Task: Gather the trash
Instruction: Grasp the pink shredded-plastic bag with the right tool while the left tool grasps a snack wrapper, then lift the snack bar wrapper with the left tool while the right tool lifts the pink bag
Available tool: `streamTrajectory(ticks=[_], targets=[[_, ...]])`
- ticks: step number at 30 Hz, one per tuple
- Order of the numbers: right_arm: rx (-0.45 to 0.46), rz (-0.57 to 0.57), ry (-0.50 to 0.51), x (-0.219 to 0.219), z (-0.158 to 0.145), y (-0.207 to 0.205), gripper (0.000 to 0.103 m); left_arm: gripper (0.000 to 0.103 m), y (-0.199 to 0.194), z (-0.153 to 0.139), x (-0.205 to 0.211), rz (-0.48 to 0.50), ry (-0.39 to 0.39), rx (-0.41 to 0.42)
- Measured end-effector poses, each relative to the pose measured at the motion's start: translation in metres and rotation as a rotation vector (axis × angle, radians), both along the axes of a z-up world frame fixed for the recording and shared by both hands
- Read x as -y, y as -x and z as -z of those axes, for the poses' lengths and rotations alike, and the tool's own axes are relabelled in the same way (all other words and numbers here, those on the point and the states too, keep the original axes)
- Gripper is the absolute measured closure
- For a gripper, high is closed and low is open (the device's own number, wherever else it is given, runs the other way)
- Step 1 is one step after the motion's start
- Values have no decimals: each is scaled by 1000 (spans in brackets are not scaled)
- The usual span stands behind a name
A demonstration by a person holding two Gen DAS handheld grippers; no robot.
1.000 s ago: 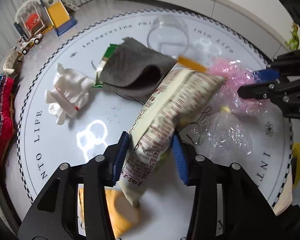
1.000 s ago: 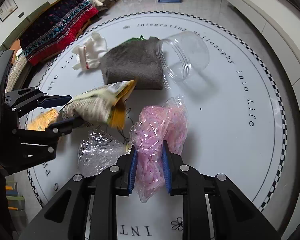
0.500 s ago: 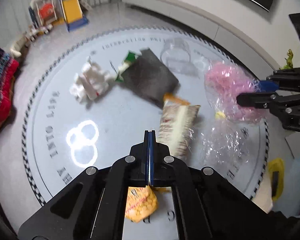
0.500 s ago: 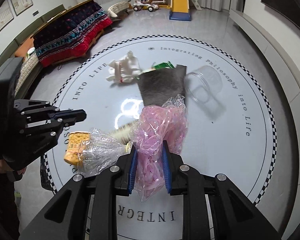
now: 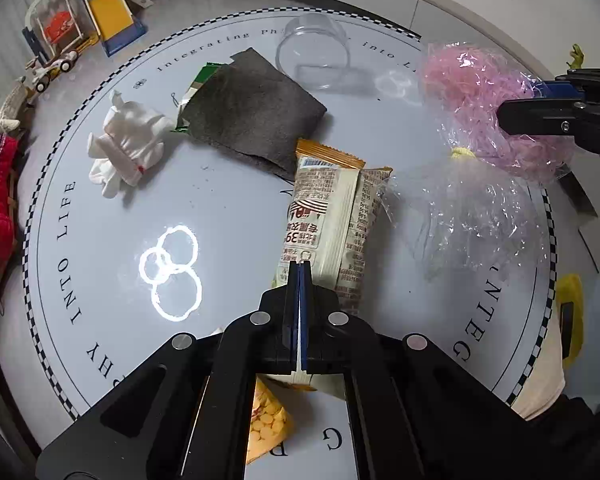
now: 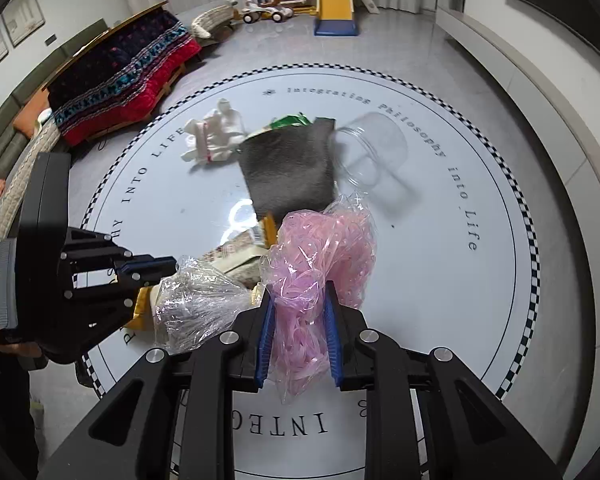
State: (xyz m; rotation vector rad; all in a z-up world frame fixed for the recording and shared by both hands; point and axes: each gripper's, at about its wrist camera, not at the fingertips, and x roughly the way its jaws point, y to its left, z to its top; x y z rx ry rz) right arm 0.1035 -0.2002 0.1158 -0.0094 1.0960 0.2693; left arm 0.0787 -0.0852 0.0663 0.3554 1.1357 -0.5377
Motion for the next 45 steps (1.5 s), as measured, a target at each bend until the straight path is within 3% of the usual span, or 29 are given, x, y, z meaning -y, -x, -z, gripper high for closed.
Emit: streamTrajectory(ticks=[4,12,14,15,16,19,29,30,32,33,36,45], targets=[[-12,10,-12,11,8,1,78,103,-3,12,13,23,-21,-9],[-30,23,-39,25,20,0,78,101,-8,10,18,27,-2,-3],[-34,24,-42,26,22,-2,78,77,-8,10,16,13,-27,10],[-37,25,-45,27,24,-3,78,19,-8,9,16,10,-33,25],[-39,25,-46,28,25,-4,78,6,-5,7,16,15,-24,53],[-48,26,-50,29,29,-6,78,6,-2,8,20,34,-11,66],[-58,31,-52,33,35,-7,78,6,-11,41,40,65,-90,52],[-59,31,-51,34,36,-8,78,9,-12,45,42,68,-103,55],[-61,31,-51,33,36,-8,78,26,-13,50,42,62,-125,52],[-62,31,-51,33,37,-8,78,45,-15,54,41,51,-125,37],[-64,32,-49,32,38,-9,78,58,-18,51,38,22,-99,25],[-36,10,-31,17,21,-5,78,59,-12,2,16,-24,-39,97]])
